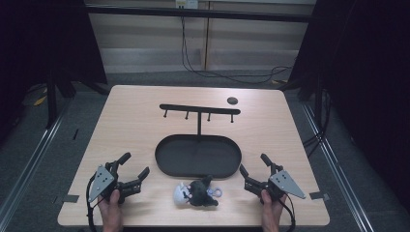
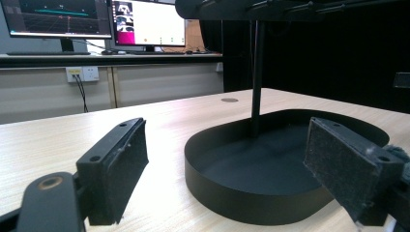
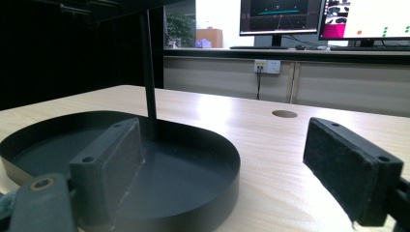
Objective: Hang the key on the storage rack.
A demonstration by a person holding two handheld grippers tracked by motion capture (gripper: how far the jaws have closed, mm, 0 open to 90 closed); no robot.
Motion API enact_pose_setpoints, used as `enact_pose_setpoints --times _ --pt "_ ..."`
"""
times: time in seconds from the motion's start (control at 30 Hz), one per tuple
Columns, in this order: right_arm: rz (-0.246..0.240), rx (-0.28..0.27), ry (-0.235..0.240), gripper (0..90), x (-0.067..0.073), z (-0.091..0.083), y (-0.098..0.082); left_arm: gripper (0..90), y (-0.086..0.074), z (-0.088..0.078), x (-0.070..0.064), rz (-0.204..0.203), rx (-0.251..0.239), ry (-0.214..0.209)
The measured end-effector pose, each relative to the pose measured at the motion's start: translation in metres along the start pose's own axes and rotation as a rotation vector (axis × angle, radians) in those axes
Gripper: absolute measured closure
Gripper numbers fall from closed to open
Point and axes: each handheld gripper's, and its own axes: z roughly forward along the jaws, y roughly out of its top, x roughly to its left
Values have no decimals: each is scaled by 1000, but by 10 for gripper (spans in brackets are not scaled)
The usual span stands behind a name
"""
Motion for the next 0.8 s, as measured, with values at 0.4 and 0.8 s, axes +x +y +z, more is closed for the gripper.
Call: enact_pose_setpoints --times 0.4,0.8 --pt "27 76 -66 224 0 5 3 153 0 0 0 3 0 0" --pt "75 168 53 325 3 9 6 153 0 0 0 4 1 0"
